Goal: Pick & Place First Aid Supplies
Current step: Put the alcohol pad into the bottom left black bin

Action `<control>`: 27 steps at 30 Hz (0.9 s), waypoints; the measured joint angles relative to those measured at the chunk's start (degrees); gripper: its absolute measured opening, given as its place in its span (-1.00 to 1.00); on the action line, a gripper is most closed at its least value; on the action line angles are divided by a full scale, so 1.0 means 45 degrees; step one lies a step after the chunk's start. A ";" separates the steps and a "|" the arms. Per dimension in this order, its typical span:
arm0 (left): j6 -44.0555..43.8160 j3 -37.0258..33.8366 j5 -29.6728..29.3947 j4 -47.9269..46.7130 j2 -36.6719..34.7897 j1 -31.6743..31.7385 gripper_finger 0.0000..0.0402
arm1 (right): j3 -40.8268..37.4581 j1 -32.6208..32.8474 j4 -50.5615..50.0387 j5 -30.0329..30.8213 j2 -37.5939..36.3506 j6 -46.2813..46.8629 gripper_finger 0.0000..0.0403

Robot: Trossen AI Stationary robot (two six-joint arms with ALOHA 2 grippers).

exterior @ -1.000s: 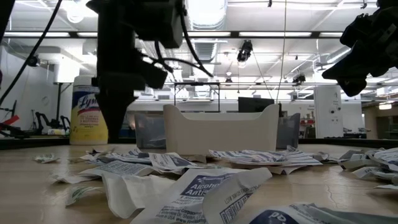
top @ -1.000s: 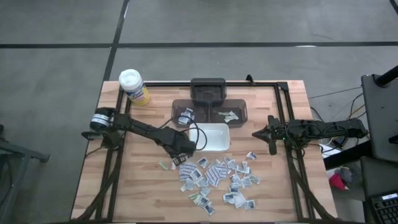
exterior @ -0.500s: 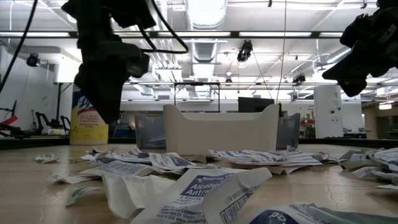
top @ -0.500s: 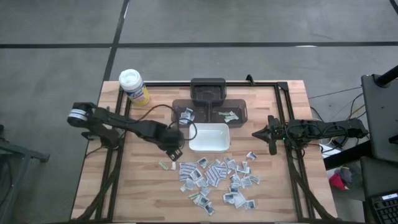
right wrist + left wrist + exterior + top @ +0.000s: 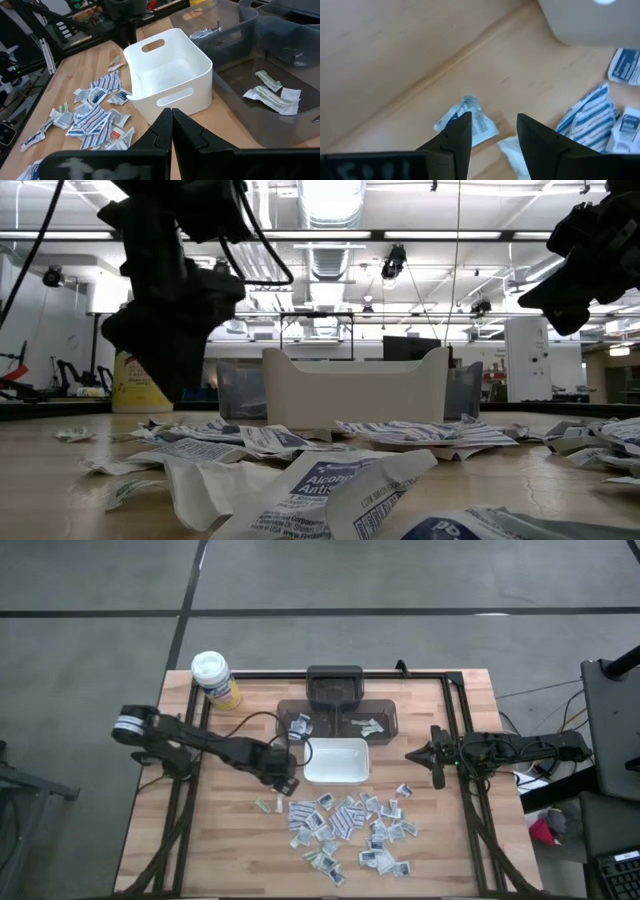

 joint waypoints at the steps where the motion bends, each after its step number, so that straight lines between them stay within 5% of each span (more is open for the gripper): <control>1: -0.0194 0.0069 -0.0005 0.0016 0.0081 -0.0002 -0.25 | 0.0000 0.0000 0.0000 0.0000 0.0000 0.0000 -0.96; 27: -0.2768 0.0421 0.0131 -0.0065 0.1908 -0.0073 -0.37 | 0.0000 0.0000 0.0005 -0.0005 -0.0004 0.0044 -0.96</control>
